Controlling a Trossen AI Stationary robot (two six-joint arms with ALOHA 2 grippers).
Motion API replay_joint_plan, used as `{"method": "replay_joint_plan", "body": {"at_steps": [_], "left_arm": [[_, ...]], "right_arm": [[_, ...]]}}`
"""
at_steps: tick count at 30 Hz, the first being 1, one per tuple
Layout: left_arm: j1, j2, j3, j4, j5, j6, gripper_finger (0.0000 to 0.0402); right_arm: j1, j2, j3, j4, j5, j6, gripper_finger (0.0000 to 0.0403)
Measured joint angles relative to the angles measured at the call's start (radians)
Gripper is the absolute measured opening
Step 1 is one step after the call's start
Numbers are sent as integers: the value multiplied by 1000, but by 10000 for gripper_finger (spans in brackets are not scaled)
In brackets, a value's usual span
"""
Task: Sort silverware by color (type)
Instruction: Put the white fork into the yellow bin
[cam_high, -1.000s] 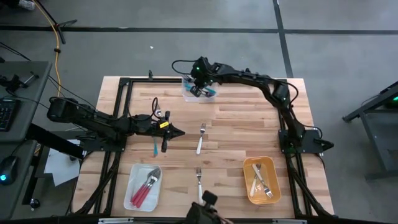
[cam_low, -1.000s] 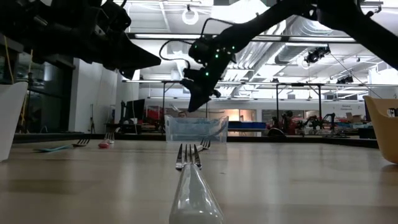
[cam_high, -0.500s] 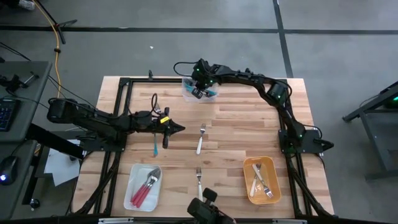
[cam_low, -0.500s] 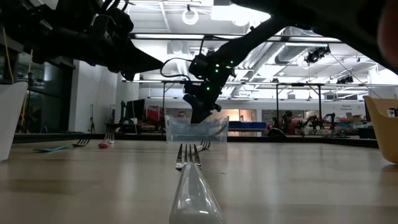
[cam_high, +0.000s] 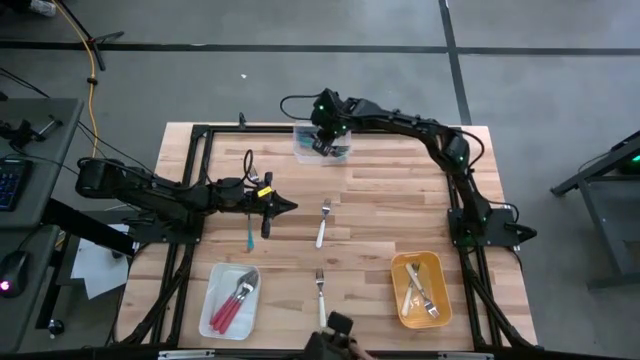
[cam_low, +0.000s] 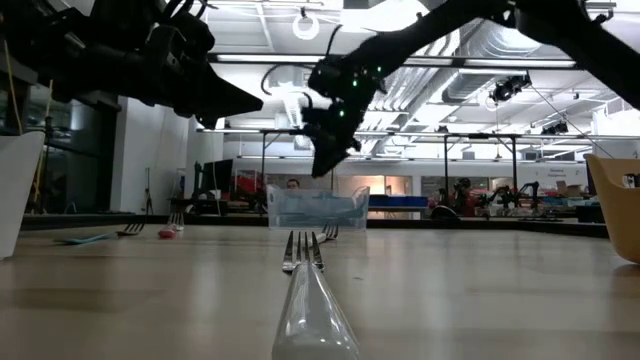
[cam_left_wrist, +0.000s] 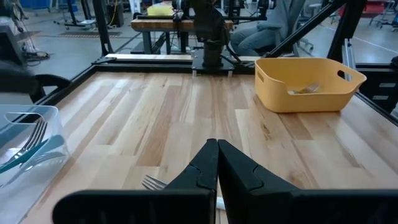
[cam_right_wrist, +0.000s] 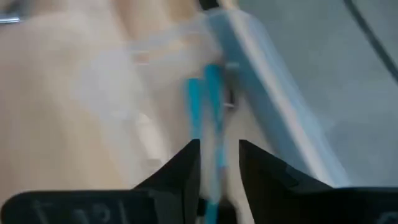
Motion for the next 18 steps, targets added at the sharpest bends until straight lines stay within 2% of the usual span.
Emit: {"method": "replay_joint_plan", "body": {"at_steps": [3,5,7,10,13,18], "left_arm": [[0,0,0,0,-1,6,0],[0,0,0,-1,-1,7,0],[0,0,0,-4,-1,6,0],[0,0,0,-17,-2,-15,0],[0,0,0,-33,-2,-42,0],[0,0,0,-46,-3,-47,0]], "right_arm": [[41,-36,-53,53,0,-34,75],[68,-62,-134,152,29,-30,34],[90,-102,-242,267,32,0,9],[127,-193,-436,464,33,51,15],[177,-305,-642,623,30,105,3],[291,-522,-907,738,57,214,3]]}}
